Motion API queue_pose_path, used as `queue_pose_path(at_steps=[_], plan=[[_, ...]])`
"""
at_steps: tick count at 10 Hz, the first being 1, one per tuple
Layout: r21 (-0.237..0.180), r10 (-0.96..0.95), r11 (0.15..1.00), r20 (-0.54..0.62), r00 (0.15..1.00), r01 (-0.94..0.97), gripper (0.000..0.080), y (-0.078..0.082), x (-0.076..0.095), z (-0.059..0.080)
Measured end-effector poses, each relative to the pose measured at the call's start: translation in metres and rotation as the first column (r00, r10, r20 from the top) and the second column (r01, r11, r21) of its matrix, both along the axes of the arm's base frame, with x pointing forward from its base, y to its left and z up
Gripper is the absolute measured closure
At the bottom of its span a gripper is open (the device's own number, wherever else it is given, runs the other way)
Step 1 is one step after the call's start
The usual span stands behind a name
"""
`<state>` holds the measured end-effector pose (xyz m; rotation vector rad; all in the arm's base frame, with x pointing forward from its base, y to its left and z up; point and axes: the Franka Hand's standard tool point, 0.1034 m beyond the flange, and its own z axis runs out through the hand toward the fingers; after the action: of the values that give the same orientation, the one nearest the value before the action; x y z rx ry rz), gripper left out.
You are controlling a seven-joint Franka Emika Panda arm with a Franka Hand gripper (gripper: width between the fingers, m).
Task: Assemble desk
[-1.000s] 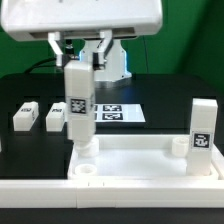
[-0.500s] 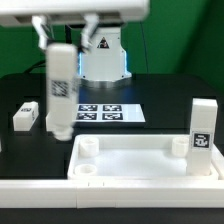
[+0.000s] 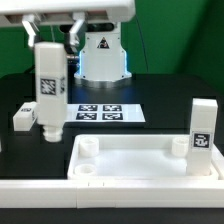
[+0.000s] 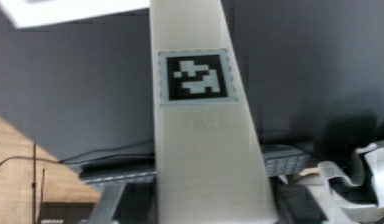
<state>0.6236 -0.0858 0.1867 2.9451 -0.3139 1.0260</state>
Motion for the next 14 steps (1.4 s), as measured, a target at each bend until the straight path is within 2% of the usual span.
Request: queue_pose_path(at_steps=[1,3,5,7,8,14], plan=[[0.016,0.001,1.0,-0.01,1.0,-0.001,0.0507,0.009,0.002,-0.008],[0.032,0.015,0.999,-0.034,0.999,-0.014,0.0507,0.021,0.0,-0.019],[0.067,0.035,0.997,-0.076,0.997,-0.03,0.0507,0.03,-0.003,-0.027],[0.063,0.037,0.998,-0.085,0.996,-0.031,0.0507,0.03,-0.005,-0.036],[0.075,0.033,0.997,-0.091,0.995,-0.027,0.0507,0.034,-0.004,-0.039],[0.082,0.012,0.997,-0.093,0.996,-0.004,0.0507,0.016,0.003,-0.04]])
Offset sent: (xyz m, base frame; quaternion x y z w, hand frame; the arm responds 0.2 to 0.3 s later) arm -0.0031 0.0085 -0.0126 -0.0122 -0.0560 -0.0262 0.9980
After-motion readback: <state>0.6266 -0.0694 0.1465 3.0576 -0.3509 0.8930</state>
